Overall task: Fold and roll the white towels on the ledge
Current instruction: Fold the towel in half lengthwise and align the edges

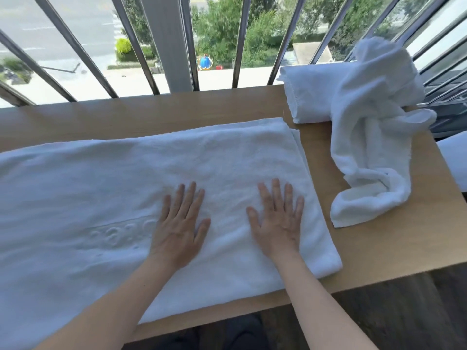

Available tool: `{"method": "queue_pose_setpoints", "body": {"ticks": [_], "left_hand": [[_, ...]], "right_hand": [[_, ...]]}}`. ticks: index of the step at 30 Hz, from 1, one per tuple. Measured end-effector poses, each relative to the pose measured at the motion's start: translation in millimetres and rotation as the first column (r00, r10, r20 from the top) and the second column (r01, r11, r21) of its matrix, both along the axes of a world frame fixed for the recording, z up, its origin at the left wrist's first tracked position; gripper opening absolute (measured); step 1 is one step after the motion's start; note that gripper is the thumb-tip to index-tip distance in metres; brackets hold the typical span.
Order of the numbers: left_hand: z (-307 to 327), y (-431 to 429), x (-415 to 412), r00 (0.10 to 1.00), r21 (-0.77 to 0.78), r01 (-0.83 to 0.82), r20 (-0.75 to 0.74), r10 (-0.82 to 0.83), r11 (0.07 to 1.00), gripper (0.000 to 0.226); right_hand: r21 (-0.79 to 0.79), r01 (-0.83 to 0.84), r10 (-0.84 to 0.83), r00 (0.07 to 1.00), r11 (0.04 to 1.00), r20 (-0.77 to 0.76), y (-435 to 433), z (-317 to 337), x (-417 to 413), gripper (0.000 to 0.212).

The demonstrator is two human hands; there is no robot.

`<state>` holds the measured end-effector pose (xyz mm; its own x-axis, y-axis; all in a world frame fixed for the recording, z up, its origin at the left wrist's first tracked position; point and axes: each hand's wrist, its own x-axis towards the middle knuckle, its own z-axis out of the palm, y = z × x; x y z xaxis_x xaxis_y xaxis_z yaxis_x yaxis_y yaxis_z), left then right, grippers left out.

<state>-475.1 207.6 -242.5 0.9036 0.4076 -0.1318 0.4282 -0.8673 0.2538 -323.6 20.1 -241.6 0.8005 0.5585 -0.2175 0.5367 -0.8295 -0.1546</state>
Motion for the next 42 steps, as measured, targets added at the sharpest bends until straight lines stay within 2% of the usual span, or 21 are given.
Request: {"method": "queue_pose_setpoints", "body": {"ticks": [2, 5, 8, 10, 11, 14, 16, 18, 21, 25, 27, 29, 30, 33, 37, 39, 42], "left_hand": [[-0.4, 5.5, -14.1, 0.992, 0.014, -0.125, -0.020, 0.125, 0.992, 0.073], [-1.0, 6.0, -15.0, 0.986, 0.008, -0.160, -0.038, 0.160, 0.987, 0.077], [-1.2, 5.0, -13.5, 0.989, -0.015, -0.143, -0.033, 0.142, 0.990, 0.075], [-0.7, 4.9, -14.0, 0.989, -0.030, -0.144, -0.017, 0.144, 0.989, 0.072], [-0.3, 4.6, -13.4, 0.990, -0.035, -0.142, -0.010, 0.142, 0.989, 0.071], [0.6, 3.9, -9.9, 0.992, -0.052, -0.126, 0.017, 0.127, 0.991, 0.068], [0.5, 4.8, -8.5, 0.991, -0.051, -0.126, 0.040, 0.128, 0.991, 0.066], [-0.9, 3.1, -7.5, 0.990, -0.031, -0.134, 0.035, 0.135, 0.991, 0.067], [-4.6, -0.3, -5.1, 0.988, -0.012, -0.152, 0.023, 0.152, 0.988, 0.067], [-8.2, 2.4, -6.5, 0.994, -0.001, -0.106, 0.017, 0.106, 0.994, 0.062], [-8.9, 3.5, -6.1, 0.994, -0.005, -0.111, 0.019, 0.111, 0.994, 0.061], [-8.4, 2.2, -6.4, 0.992, -0.009, -0.125, 0.025, 0.126, 0.992, 0.061], [-8.1, 1.2, -6.6, 0.991, -0.006, -0.128, 0.026, 0.128, 0.992, 0.061], [-7.9, -0.4, -6.6, 0.986, -0.010, -0.162, 0.027, 0.162, 0.987, 0.063], [-6.4, -2.7, -3.7, 0.974, -0.015, -0.225, 0.035, 0.226, 0.974, 0.066], [-4.8, -3.8, -3.3, 0.973, -0.017, -0.229, 0.038, 0.230, 0.973, 0.066], [-1.0, -6.5, -0.4, 0.967, -0.042, -0.248, 0.049, 0.249, 0.968, 0.066]], "right_hand": [[0.003, 0.184, -0.184, 0.982, 0.983, -0.037, -3.2, 5.0, 16.2, 0.069], [0.178, 0.409, -0.403, 0.912, 0.895, -0.069, 9.0, 18.6, 53.9, 0.063], [0.315, 0.523, -0.531, 0.845, 0.792, -0.066, 30.5, 29.1, 88.8, 0.050], [0.311, 0.601, -0.581, 0.797, 0.737, -0.164, 44.7, 31.2, 103.1, 0.041], [0.280, 0.613, -0.584, 0.790, 0.739, -0.188, 49.8, 30.8, 106.9, 0.036], [0.285, 0.531, -0.500, 0.848, 0.798, -0.178, 53.4, 29.2, 111.7, 0.025], [0.363, 0.480, -0.461, 0.875, 0.798, -0.144, 45.1, 29.7, 114.3, 0.022], [0.407, 0.485, -0.496, 0.864, 0.774, -0.087, 34.1, 26.6, 116.5, 0.024], [0.388, 0.583, -0.566, 0.807, 0.714, -0.170, 29.4, 21.1, 115.5, 0.025], [0.396, 0.614, -0.538, 0.789, 0.683, -0.296, 40.6, 27.2, 136.9, 0.031], [0.368, 0.542, -0.448, 0.837, 0.756, -0.314, 43.5, 28.8, 149.7, 0.026], [0.346, 0.415, -0.338, 0.904, 0.841, -0.263, 39.5, 26.4, 155.2, 0.018], [0.343, 0.393, -0.333, 0.917, 0.853, -0.222, 36.0, 24.4, 156.0, 0.019], [0.308, 0.510, -0.491, 0.860, 0.803, -0.142, 26.3, 19.6, 154.1, 0.029], [0.370, 0.610, -0.598, 0.785, 0.700, -0.163, 18.0, 19.9, 162.2, 0.025], [0.354, 0.597, -0.567, 0.800, 0.720, -0.196, 14.2, 20.8, 166.7, 0.022], [0.321, 0.506, -0.454, 0.862, 0.800, -0.227, 15.3, 20.3, 168.9, 0.024]]}}
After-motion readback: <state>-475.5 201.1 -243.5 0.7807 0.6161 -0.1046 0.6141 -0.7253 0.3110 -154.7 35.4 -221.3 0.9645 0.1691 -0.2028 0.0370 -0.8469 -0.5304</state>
